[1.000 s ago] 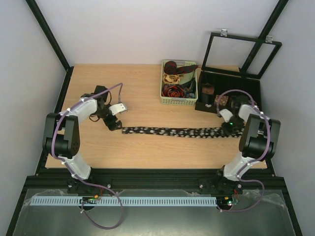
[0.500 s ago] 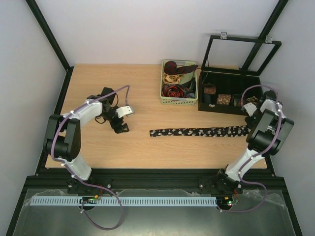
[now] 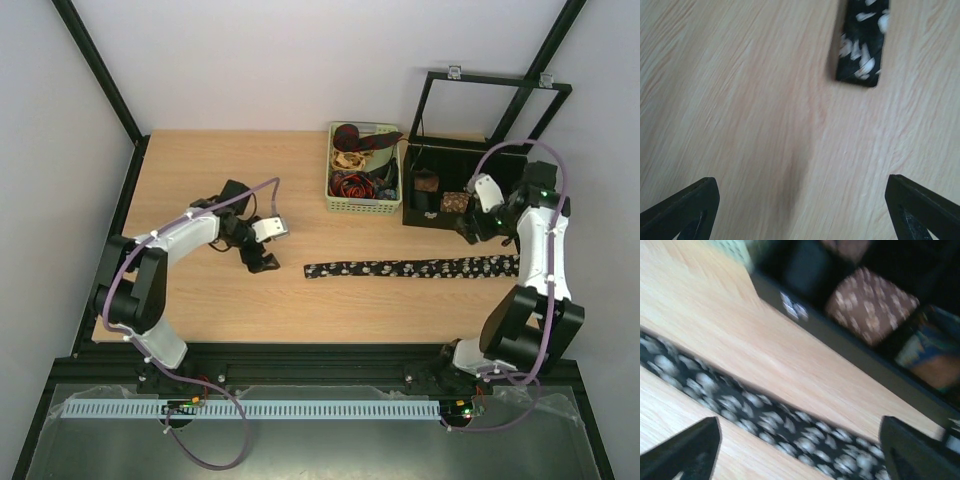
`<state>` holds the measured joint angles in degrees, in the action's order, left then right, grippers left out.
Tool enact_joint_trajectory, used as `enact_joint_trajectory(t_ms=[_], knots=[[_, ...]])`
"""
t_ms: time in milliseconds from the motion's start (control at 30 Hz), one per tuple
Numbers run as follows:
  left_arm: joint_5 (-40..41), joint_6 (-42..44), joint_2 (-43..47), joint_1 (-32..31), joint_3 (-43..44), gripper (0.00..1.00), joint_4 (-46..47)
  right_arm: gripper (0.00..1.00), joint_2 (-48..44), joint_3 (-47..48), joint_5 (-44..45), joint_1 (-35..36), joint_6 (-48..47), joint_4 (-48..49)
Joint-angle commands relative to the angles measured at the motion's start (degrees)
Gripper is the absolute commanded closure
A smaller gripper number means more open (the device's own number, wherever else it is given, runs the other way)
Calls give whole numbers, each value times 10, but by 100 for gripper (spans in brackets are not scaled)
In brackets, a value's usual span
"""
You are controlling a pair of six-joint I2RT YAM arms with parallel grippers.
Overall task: Roll the ties
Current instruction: Move the tie to the center of the board, then roll the tie at the center of the board.
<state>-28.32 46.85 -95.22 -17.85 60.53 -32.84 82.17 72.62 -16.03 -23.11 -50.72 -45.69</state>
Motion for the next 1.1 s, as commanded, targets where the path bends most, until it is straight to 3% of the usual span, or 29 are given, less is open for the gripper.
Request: enact_joint_trajectory(t_ms=[0, 100, 233, 367, 567, 733, 867, 1067], knots=[[-29, -35, 14, -41, -14, 7, 51, 1, -58, -1, -196, 25, 185, 54], [-31, -61, 21, -70, -28, 7, 90, 1, -66, -30, -288, 25, 320, 145], [-8, -72, 21, -117, -49, 7, 132, 0, -6, -14, -379, 41, 377, 152], [6, -98, -2, -137, -43, 7, 143, 9, 84, 42, -380, 83, 395, 64], [37, -115, -32, -151, -36, 10, 169, 18, 92, -50, -337, 176, 459, 119], [67, -91, -48, -172, -41, 14, 180, 40, 110, -122, -310, 256, 476, 153], [64, -93, -64, -173, -38, 17, 216, 57, 150, -130, -283, 301, 484, 170], [62, -90, -114, -177, 16, 24, 175, 64, 183, -109, -283, 340, 485, 179]])
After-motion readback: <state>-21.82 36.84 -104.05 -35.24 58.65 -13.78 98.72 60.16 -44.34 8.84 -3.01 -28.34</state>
